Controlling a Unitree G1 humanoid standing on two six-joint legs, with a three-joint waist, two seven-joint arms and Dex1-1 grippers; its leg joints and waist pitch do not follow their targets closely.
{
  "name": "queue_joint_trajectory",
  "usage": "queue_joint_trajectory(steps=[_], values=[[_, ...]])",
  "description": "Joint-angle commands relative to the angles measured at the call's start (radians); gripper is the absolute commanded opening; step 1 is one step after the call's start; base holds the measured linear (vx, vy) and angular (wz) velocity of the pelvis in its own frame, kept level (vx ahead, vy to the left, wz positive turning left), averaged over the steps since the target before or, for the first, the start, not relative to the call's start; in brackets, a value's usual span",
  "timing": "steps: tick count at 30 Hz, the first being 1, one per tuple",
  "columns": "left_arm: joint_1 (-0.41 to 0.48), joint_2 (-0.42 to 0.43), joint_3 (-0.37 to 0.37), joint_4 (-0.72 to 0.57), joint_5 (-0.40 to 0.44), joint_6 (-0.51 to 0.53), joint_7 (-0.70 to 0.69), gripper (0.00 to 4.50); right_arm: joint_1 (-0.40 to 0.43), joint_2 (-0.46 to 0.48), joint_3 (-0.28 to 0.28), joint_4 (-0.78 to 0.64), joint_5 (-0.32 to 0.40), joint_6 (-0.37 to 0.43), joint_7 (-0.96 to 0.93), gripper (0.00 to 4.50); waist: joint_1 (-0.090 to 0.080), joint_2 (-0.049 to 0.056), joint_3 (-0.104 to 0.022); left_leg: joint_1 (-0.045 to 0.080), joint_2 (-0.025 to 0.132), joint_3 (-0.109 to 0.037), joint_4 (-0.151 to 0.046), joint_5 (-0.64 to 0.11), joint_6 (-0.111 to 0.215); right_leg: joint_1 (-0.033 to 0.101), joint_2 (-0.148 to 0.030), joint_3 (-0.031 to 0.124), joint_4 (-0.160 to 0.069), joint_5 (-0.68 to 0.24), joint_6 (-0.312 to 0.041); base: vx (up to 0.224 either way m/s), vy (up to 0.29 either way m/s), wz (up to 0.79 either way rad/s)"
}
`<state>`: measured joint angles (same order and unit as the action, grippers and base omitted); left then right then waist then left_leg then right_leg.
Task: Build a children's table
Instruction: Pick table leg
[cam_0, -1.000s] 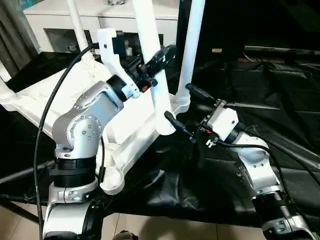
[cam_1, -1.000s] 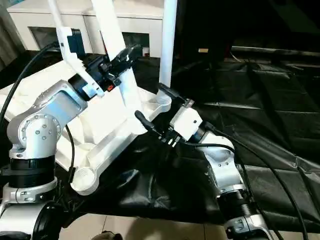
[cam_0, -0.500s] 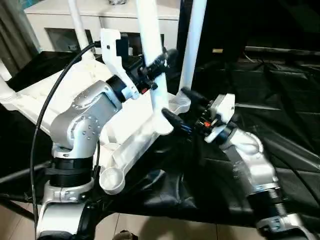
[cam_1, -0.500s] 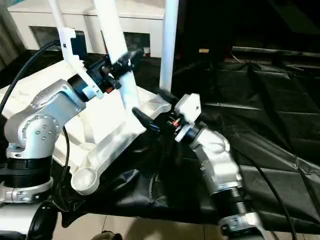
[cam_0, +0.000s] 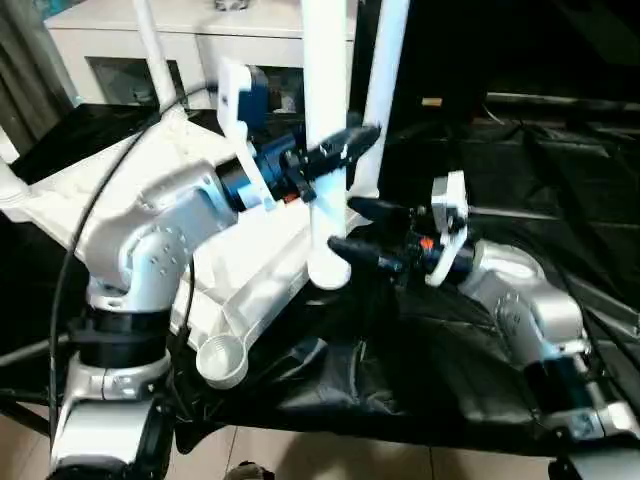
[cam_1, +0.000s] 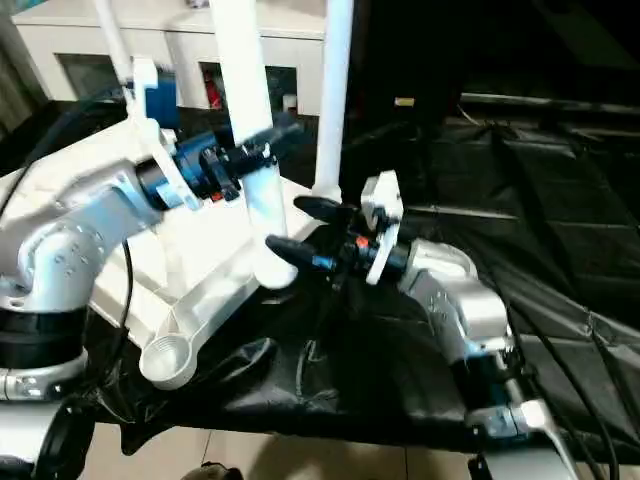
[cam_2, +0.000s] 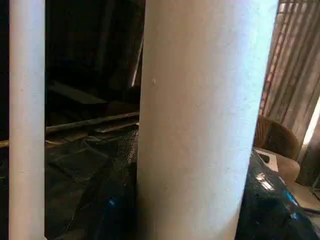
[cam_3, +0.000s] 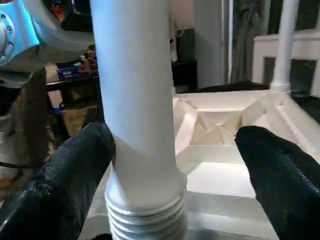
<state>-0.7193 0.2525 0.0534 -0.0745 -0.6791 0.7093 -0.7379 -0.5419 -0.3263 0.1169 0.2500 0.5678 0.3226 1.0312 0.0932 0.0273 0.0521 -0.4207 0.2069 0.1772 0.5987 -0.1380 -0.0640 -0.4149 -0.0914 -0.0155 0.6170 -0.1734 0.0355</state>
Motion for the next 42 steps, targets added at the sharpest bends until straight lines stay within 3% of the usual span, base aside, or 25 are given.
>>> queue_joint_trajectory(steps=[1,6,7,12,16,21,26,34,37,38,41,42], values=[[-0.019,-0.015,-0.029,-0.036,-0.077,0.037,-0.05,1.85,-0.025,-0.014,-0.043,0.025,0.024,0.072,-0.007,4.5,0.006,-0.015,-0.076,0.034,0.001,0.005,-0.067,-0.24,0.015,0.043,-0.017,0.003,-0.064,-0.194,-0.214,0.0,0.0,0.0],[-0.041,-0.028,0.021,0.012,-0.115,0.066,-0.031,1.85,-0.044,-0.038,-0.052,0.011,0.103,0.23,0.028,4.5,0.015,-0.013,-0.078,0.036,0.0,0.006,-0.064,-0.227,0.014,0.044,-0.016,0.003,-0.061,-0.154,-0.23,0.0,0.0,0.0],[-0.057,-0.026,0.035,0.049,-0.107,0.073,-0.019,1.85,-0.062,-0.05,-0.071,0.008,0.156,0.315,0.021,4.5,0.016,-0.013,-0.077,0.038,-0.003,0.007,-0.064,-0.225,0.014,0.044,-0.013,0.003,-0.061,-0.159,-0.23,0.0,0.0,0.0],[-0.096,-0.026,0.071,0.123,-0.126,0.119,0.01,1.85,-0.109,-0.062,-0.147,0.03,0.288,0.469,0.041,4.5,0.025,-0.016,-0.079,0.038,-0.002,0.007,-0.063,-0.233,-0.001,0.044,-0.019,0.003,-0.063,-0.194,-0.223,0.0,0.0,0.0],[-0.121,-0.032,0.084,0.156,-0.134,0.16,0.053,1.85,-0.124,-0.078,-0.134,0.027,0.292,0.521,0.079,4.5,0.027,-0.018,-0.079,0.036,-0.002,0.006,-0.062,-0.218,-0.01,0.045,-0.019,0.002,-0.062,-0.184,-0.208,0.0,0.0,0.0],[-0.169,-0.078,0.164,0.241,-0.192,0.249,0.19,1.85,-0.153,-0.07,-0.13,0.013,0.318,0.604,0.056,4.5,0.03,-0.017,-0.082,0.035,-0.004,0.006,-0.059,-0.198,-0.013,0.047,-0.019,0.001,-0.058,-0.135,-0.228,0.0,0.0,0.0],[-0.195,-0.099,0.204,0.296,-0.207,0.262,0.255,1.85,-0.169,-0.061,-0.108,0.01,0.294,0.624,0.038,4.5,0.035,-0.016,-0.081,0.035,-0.004,0.003,-0.062,-0.216,-0.026,0.049,-0.021,0.0,-0.063,-0.171,-0.205,0.0,0.0,0.0],[-0.193,-0.099,0.196,0.282,-0.201,0.297,0.272,1.85,-0.179,-0.048,-0.089,0.02,0.237,0.611,0.013,4.5,0.052,-0.012,-0.083,0.038,-0.001,0.003,-0.063,-0.209,-0.037,0.046,-0.021,0.001,-0.059,-0.138,-0.205,0.0,0.0,0.0],[-0.192,-0.084,0.165,0.276,-0.156,0.281,0.291,1.85,-0.182,-0.044,-0.078,0.03,0.198,0.575,-0.013,4.5,0.055,-0.01,-0.082,0.038,-0.001,0.001,-0.065,-0.224,-0.047,0.044,-0.021,0.001,-0.061,-0.148,-0.195,0.0,0.0,0.0],[-0.186,-0.059,0.104,0.269,-0.064,0.244,0.319,1.85,-0.181,-0.036,-0.068,0.03,0.154,0.525,-0.052,4.5,0.056,-0.008,-0.082,0.039,0.002,-0.001,-0.067,-0.237,-0.052,0.043,-0.022,0.001,-0.063,-0.167,-0.177,0.0,0.0,0.0],[-0.185,-0.056,0.053,0.246,0.051,0.208,0.426,1.85,-0.18,0.02,-0.062,0.009,0.045,0.415,-0.212,4.5,0.053,-0.008,-0.081,0.037,0.001,-0.003,-0.07,-0.239,-0.074,0.04,-0.025,0.003,-0.066,-0.197,-0.136,0.0,0.0,0.0],[-0.183,-0.06,0.043,0.231,0.068,0.206,0.449,1.85,-0.181,0.039,-0.064,0.005,0.021,0.4,-0.263,4.5,0.05,-0.008,-0.081,0.036,-0.001,-0.003,-0.07,-0.234,-0.079,0.041,-0.023,0.001,-0.064,-0.194,-0.138,0.0,0.0,0.0]])
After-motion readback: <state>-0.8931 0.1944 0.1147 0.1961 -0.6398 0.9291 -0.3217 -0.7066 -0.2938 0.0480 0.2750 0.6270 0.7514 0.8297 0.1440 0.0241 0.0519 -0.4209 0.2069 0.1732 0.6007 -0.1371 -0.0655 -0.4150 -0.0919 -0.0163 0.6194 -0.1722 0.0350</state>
